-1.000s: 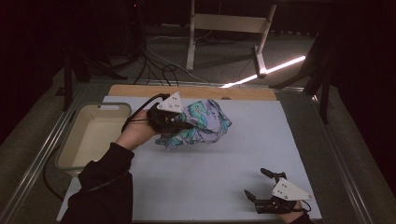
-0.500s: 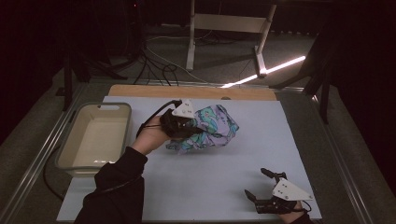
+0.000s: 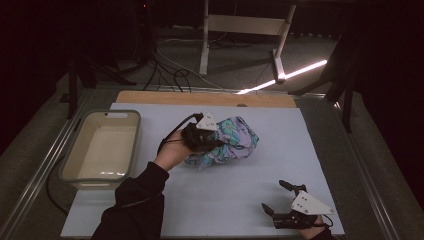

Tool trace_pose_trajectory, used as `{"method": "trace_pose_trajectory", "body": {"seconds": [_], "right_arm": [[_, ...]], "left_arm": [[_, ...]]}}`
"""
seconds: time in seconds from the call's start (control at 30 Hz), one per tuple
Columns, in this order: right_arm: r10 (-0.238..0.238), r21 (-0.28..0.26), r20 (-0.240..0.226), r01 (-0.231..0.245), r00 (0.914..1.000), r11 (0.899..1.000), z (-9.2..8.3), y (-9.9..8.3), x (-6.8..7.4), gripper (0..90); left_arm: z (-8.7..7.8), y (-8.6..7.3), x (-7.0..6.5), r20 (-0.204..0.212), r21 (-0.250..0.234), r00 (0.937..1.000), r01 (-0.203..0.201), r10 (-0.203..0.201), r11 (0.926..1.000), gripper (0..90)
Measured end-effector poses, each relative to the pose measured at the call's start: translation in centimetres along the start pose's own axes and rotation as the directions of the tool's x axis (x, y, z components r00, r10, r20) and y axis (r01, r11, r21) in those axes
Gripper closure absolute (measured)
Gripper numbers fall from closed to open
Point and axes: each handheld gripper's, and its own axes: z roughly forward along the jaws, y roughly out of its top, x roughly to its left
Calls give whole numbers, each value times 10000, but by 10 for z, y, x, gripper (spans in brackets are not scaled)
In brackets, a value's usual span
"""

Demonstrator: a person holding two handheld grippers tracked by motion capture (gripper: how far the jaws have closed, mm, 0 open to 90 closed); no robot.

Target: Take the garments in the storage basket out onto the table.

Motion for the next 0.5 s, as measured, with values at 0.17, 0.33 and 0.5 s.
{"method": "trace_pose_trajectory", "body": {"seconds": [0.17, 0.33, 0.5], "right_arm": [[38, 21, 1, -38, 10000, 10000, 0, 0, 0, 87], [53, 17, 12, -53, 10000, 10000, 0, 0, 0, 86], [59, 15, 30, -59, 10000, 10000, 1, -1, 0, 86]], "left_arm": [[12, -1, -1, -217, 195, 9991, 381, -377, 9991, 737], [25, 0, 0, -333, 561, 9933, 1127, -1110, 9920, 734], [37, 2, 1, -349, 460, 9852, 1692, -1677, 9845, 801]]}}
